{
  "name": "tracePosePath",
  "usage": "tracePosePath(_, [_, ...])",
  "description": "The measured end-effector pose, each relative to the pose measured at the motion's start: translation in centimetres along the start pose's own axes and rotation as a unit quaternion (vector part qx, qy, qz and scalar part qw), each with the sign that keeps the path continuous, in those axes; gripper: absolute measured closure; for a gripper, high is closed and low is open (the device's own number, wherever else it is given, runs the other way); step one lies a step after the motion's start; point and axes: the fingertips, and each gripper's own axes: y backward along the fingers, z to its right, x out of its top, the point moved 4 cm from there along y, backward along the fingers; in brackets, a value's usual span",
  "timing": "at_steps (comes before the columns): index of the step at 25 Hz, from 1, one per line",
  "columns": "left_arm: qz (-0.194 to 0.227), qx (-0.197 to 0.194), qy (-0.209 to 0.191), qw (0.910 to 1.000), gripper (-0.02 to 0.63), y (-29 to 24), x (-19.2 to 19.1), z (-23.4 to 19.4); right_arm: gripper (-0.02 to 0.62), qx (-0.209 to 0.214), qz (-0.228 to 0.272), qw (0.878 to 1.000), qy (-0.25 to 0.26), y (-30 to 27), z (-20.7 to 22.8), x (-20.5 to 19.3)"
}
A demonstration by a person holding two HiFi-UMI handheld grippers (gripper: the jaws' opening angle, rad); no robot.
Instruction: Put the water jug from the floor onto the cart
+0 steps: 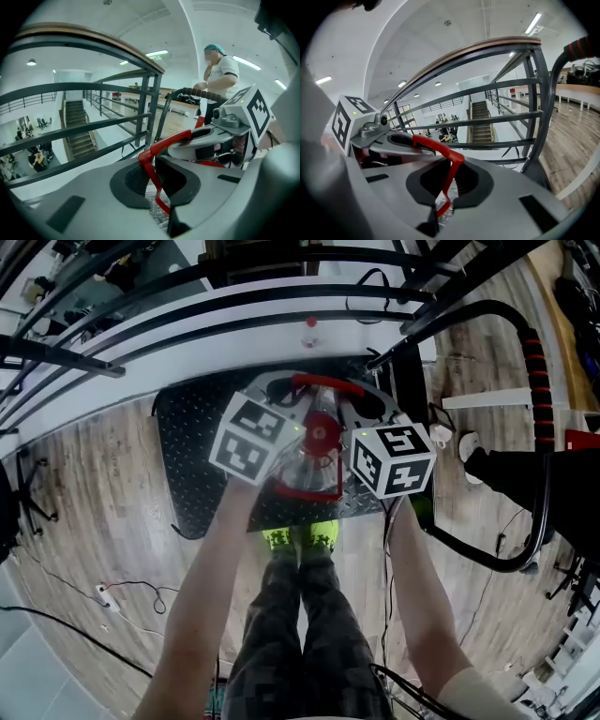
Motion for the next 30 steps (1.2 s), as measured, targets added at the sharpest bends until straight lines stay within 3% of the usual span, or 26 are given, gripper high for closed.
tracePosePath(5, [0.004,0.001,-0.001,1.0000,0.594,-0.4,-0.2,-0.2,0.568,0.009,-0.001,1.000,0.000,-0.6,0.3,-0.1])
tracePosePath(15, [0.017,0.020,-0.017,0.9995,0.592,0.4,-0.1,0.2,0.565,-0.011,0.007,0.999,0.049,0.1,-0.4,-0.1])
tracePosePath(20, [0.009,0.043,-0.034,0.9985,0.571,0.7,-0.5,0.3,0.445,-0.026,0.008,0.998,0.054,0.8,0.5,-0.6])
tracePosePath(25, [0.001,0.052,-0.027,0.9983,0.505,1.8,-1.3,0.1,0.414,-0.033,0.015,0.998,0.057,1.6,0.3,-1.1])
tracePosePath(30, [0.002,0.070,-0.027,0.9972,0.487,2.9,-1.7,0.2,0.414,-0.042,0.031,0.997,0.064,2.3,-0.4,-0.4])
